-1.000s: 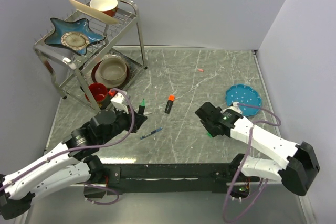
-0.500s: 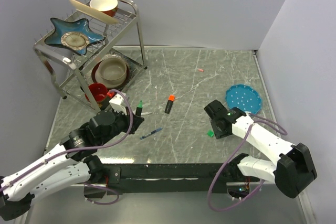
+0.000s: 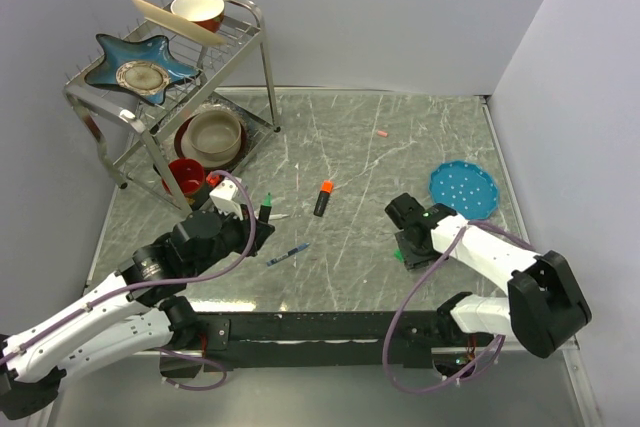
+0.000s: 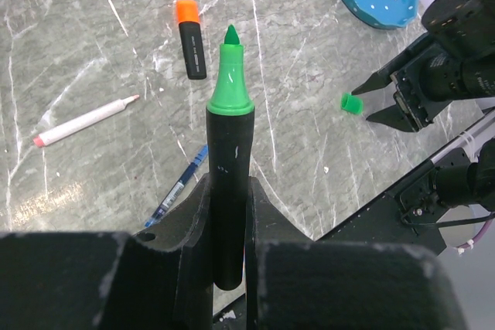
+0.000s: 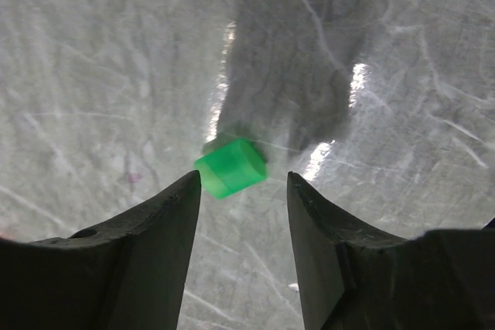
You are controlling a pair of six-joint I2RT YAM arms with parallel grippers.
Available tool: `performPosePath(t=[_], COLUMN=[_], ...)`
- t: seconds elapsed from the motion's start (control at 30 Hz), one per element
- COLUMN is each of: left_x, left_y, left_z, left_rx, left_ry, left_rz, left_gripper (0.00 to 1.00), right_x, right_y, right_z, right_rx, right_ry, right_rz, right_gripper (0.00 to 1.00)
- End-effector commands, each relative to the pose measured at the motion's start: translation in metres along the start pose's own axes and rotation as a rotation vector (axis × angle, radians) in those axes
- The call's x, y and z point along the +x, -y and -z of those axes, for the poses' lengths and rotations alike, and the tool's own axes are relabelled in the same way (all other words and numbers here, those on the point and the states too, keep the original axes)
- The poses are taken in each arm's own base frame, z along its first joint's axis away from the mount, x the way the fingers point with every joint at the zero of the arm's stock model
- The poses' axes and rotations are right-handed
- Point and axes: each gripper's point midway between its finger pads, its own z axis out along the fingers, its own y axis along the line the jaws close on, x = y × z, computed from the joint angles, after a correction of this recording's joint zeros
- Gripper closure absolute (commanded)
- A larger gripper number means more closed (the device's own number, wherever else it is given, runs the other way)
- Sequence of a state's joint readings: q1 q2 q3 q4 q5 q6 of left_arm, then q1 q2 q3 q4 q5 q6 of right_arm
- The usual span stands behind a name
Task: Insert the pens into the pen caps
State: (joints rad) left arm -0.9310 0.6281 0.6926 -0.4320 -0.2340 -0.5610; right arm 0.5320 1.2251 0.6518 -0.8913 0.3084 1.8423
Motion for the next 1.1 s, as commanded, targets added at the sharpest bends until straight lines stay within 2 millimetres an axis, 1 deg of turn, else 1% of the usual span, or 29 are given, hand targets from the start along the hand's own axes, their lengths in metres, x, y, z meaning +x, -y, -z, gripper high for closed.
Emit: performPosePath(t=[0.0, 0.23, 0.4, 0.57, 0.73, 0.77, 0.8, 0.83, 0.9, 1.0, 1.07], left_x=[-0.023, -0.025, -0.025, -0.024, -0.024, -0.025, -0.025, -0.026, -0.026, -0.025, -0.025], left_y=[0.011, 0.011, 0.009, 0.009, 0.008, 0.008, 0.008, 0.008, 0.008, 0.008, 0.008], left_z=[0.008, 0.011, 0.010, 0.009, 0.010, 0.010, 0.010, 0.010, 0.010, 0.010, 0.010], left_rx=[0.033, 0.041, 0.024, 0.024, 0.020, 0.019, 0.019, 0.018, 0.017, 0.018, 0.018], left_ry=[0.060, 0.080, 0.076, 0.070, 0.075, 0.077, 0.079, 0.081, 0.078, 0.077, 0.077], left_rz=[0.003, 0.010, 0.007, 0.007, 0.009, 0.009, 0.010, 0.010, 0.008, 0.010, 0.011], left_gripper=[0.99, 0.99, 0.99, 0.99, 0.99, 0.99, 0.99, 0.99, 0.99, 0.99, 0.99], right_x=[-0.002, 0.002, 0.002, 0.008, 0.014, 0.015, 0.018, 0.021, 0.026, 0.029, 0.031], right_y=[0.000, -0.008, -0.012, -0.009, -0.015, -0.016, -0.022, -0.023, -0.028, -0.031, -0.036], right_z=[-0.008, -0.011, -0.015, -0.019, -0.022, -0.023, -0.023, -0.023, -0.023, -0.024, -0.025], right_rx=[0.026, 0.014, 0.020, 0.040, 0.011, 0.011, -0.015, -0.020, -0.039, -0.040, -0.055], right_ry=[0.019, -0.001, 0.003, -0.019, -0.040, -0.043, -0.055, -0.068, -0.084, -0.091, -0.096], right_rz=[-0.034, -0.041, -0.012, 0.016, 0.060, 0.071, 0.102, 0.114, 0.155, 0.183, 0.206], right_gripper=[0.43, 0.43, 0.44, 0.48, 0.49, 0.48, 0.47, 0.44, 0.43, 0.43, 0.46])
